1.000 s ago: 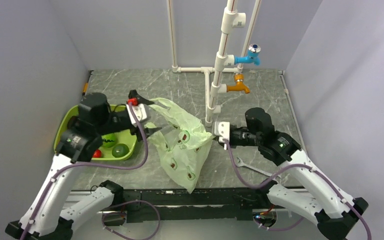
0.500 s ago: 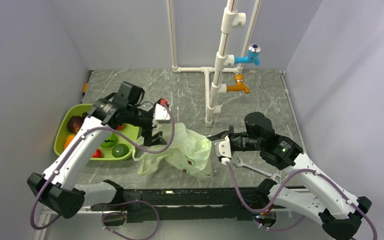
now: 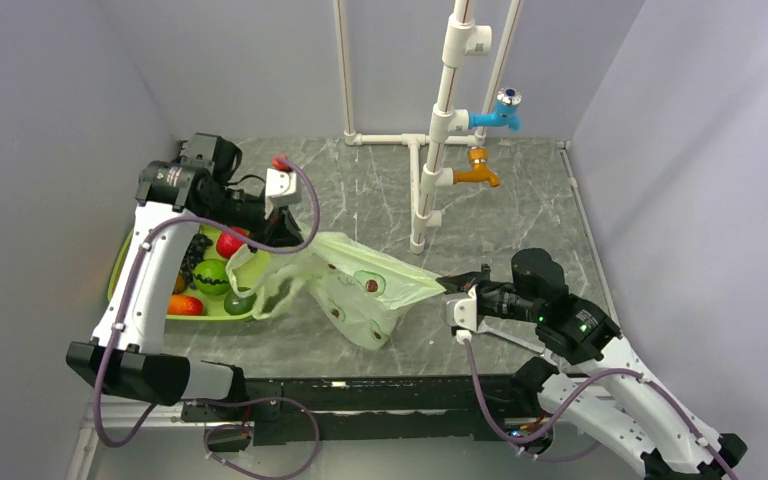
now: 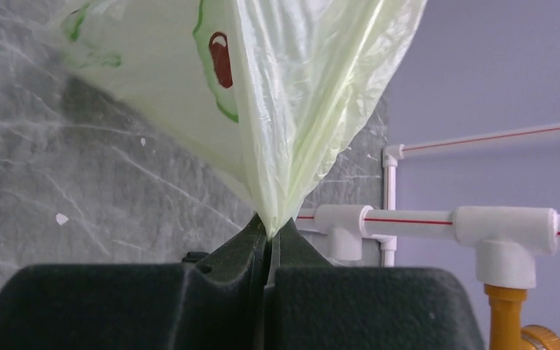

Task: Place the fake fruits into the plastic bag and tie a complex knot

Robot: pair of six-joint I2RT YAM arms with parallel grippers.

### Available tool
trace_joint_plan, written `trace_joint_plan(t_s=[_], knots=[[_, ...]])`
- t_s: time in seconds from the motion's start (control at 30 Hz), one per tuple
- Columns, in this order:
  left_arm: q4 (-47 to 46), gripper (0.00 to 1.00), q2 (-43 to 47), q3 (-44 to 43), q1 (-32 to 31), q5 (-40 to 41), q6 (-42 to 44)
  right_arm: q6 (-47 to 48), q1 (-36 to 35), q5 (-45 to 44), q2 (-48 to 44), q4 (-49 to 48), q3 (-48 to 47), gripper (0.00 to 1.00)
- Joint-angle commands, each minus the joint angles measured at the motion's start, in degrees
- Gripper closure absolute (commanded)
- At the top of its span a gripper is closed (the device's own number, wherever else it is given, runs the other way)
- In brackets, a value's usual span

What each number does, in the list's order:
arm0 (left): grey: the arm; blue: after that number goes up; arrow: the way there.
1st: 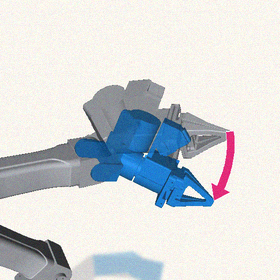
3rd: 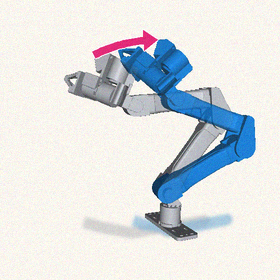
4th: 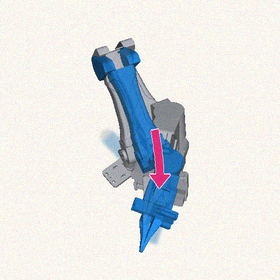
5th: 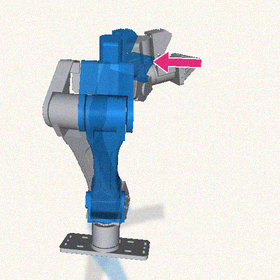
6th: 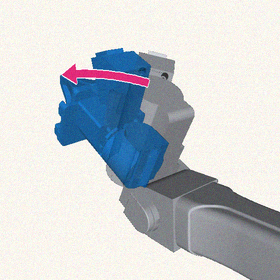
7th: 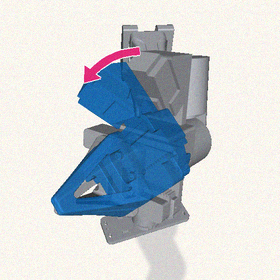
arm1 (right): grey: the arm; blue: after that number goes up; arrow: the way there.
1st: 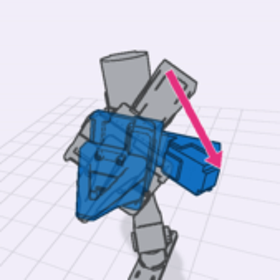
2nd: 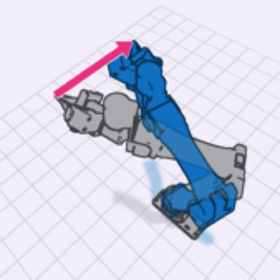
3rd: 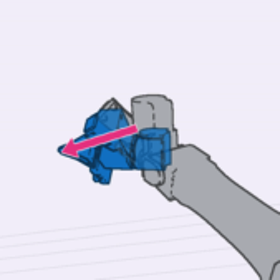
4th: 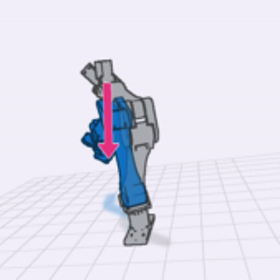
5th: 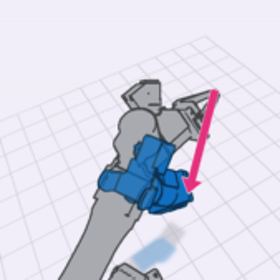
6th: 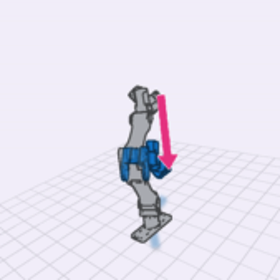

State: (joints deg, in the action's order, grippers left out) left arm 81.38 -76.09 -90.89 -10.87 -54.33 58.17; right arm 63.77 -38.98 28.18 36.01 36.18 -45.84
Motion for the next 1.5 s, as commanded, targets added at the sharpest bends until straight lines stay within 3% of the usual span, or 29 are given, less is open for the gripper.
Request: trace_joint_plan(t_s=[0.0, 0.1, 0.13, 0.17, 0.23, 0.27, 0.4, 0.47, 0.6, 0.73, 0.9, 1.03, 1.17, 1.3, 1.47], knots=[[8.77, 1.0, -2.17, -8.06, 5.55, -6.35, -0.04, 0.9, 3.05, -6.31, -0.79, 7.87, 5.18, 1.0], [6.6, 1.0, -2.77, -6.57, 3.14, -8.56, -4.09, 0.23, 3.4, -6.13, 0.69, 7.04, 3.8, 1.0], [5.62, 1.0, -2.96, -5.63, 1.44, -7.43, -5.92, -0.68, 3.37, -5.33, 1.86, 7.77, 1.46, 0.95], [4.79, 1.0, -2.96, -4.81, 0.04, -6.3, -7.02, -2.92, 3.35, -4.48, 3.34, 8.63, -1.58, 0.74], [-1.85, 1.0, -1.78, -1.52, -3.09, -2.55, -15.36, -9.16, 3.41, -2.18, 6.9, 10.76, -9.33, 0.2], [-5.22, 1.0, -1.1, 0.17, -4.34, -0.89, -19.5, -12.56, 3.43, -1.02, 8.5, 11.39, -13.47, 0.03], [-11.53, 1.0, -0.32, 2.64, -8.79, 1.89, -27.89, -26.17, 3.15, 6.57, 13.75, 10.45, -24.5, 0.0], [-11.05, 0.99, -1.47, 1.15, -10.56, 1.55, -28.51, -32.88, 1.62, 7.24, 15.84, 5.52, -26.3, 0.0], [-11.37, 0.91, -4.06, -2.45, -13.37, 0.89, -30.65, -35.14, -10.85, -3.02, 22.23, -3.35, -26.74, 0.0], [-9.92, 0.97, -6.23, -5.61, -15.01, 1.88, -30.58, -32.44, -15.44, -8.9, 24.85, -5.77, -26.5, 0.0], [-6.6, 1.0, -4.69, -6.02, -11.72, 1.34, -28.44, -27.89, -14.58, -16.89, 19.3, 4.01, -23.51, 0.03], [-5.32, 1.0, -3.21, -4.99, -2.98, 1.38, -26.53, -23.73, -9.29, -19.89, 6.79, 13.52, -13.87, 0.16], [-3.39, 1.0, -4.41, -6.6, -1.78, 3.29, -24.46, -23.25, -7.92, -20.29, 0.51, 18.83, -12.78, 0.12], [-4.88, 1.0, -6.72, -7.02, -2.89, 0.88, -29.99, -31.02, -7.99, -15.08, 9.93, 15.74, -23.76, 0.01], [-5.93, 1.0, -9.24, -7.91, -6.03, -2.36, -34.32, -36.88, -13.08, -14.48, 21.7, 3.75, -32.78, 0.01]])
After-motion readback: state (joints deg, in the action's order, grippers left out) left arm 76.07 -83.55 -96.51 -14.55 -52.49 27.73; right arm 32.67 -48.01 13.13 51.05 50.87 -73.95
